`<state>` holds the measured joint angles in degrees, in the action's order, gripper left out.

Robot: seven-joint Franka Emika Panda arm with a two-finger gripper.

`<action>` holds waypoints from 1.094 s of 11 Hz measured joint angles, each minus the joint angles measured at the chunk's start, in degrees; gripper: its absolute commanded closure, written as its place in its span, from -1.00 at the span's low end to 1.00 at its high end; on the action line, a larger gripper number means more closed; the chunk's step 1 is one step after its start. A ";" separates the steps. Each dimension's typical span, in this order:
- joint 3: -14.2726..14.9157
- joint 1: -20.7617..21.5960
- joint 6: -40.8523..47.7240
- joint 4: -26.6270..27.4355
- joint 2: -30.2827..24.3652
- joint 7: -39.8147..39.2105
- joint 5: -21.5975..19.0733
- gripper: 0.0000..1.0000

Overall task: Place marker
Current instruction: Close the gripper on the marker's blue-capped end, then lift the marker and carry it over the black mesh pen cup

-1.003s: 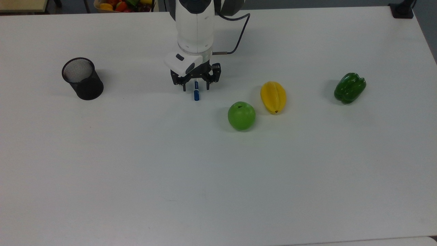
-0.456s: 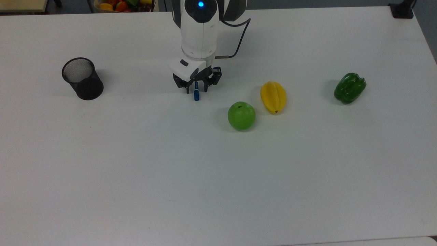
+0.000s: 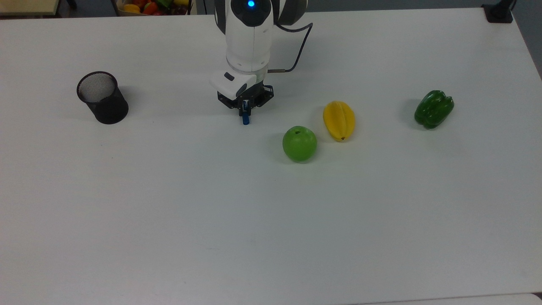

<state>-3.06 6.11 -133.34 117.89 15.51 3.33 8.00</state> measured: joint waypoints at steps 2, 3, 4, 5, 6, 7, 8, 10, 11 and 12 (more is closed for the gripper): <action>0.02 -0.12 0.00 -0.11 -0.13 0.24 0.00 1.00; 0.05 -0.66 0.01 -0.34 -0.70 0.32 0.00 1.00; 0.09 -1.66 0.31 -0.63 -1.90 0.32 0.00 1.00; 0.12 -2.98 1.21 -0.91 -3.91 0.16 0.00 1.00; 0.16 -4.16 2.22 -1.09 -6.19 -0.07 0.00 1.00; 0.28 -5.41 2.62 -1.25 -8.68 -0.56 0.00 1.00; 0.57 -6.45 2.77 -1.35 -10.78 -0.93 -0.18 1.00; 2.45 -7.76 2.83 -1.68 -14.13 -3.91 -1.82 1.00; 4.05 -8.05 3.06 -2.23 -15.35 -6.29 -4.06 1.00; 5.74 -8.18 4.12 -3.38 -16.22 -8.63 -6.29 1.00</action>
<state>2.68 -2.07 -129.22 114.50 -0.70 -5.30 1.72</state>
